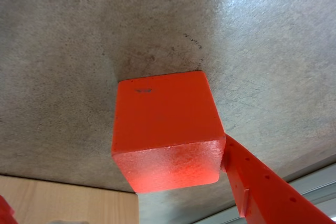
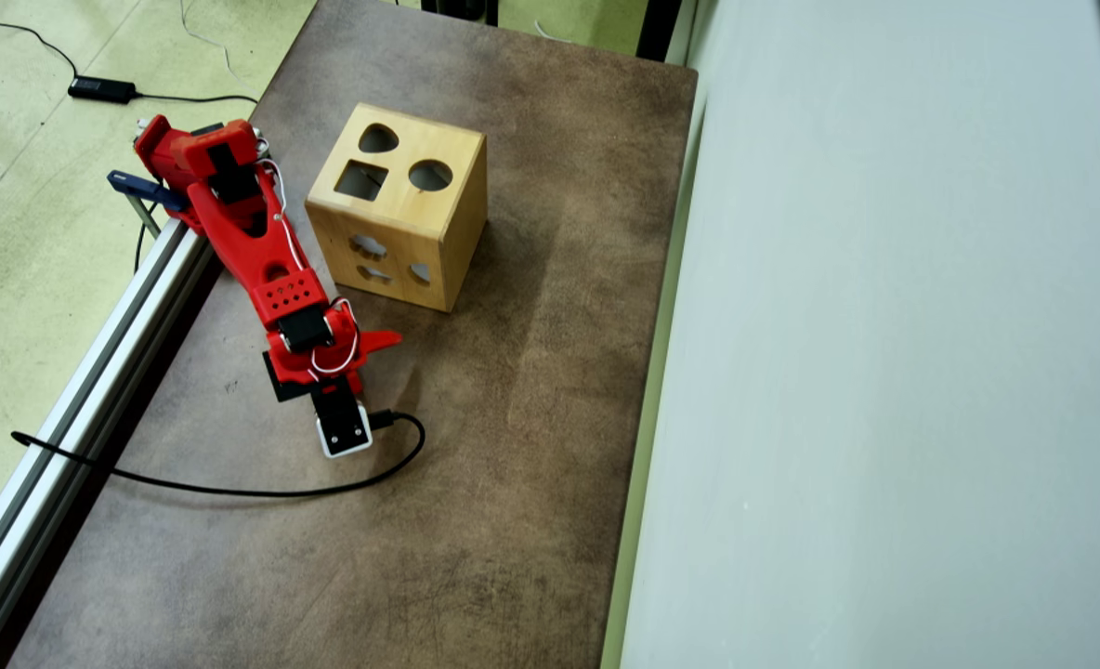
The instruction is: Pick and place the red cube on the square hole
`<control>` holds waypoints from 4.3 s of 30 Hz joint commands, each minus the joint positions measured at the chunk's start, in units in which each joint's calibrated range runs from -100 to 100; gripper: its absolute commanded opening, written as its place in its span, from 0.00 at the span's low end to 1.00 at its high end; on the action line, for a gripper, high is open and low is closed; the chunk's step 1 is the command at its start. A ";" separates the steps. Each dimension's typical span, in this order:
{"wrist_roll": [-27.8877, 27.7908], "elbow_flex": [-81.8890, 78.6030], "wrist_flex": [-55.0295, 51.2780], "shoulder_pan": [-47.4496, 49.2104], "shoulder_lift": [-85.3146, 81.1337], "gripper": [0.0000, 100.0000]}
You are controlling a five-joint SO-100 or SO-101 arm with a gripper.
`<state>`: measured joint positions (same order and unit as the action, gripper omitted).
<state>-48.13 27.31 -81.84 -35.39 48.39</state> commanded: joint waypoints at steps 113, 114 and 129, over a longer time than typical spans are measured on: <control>36.09 0.95 -16.47 14.89 -71.19 0.01; 36.58 -1.37 -16.47 15.85 -72.47 0.01; 41.12 -24.45 -16.47 28.41 -81.64 0.01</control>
<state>-7.94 3.57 -97.82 -8.80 -31.27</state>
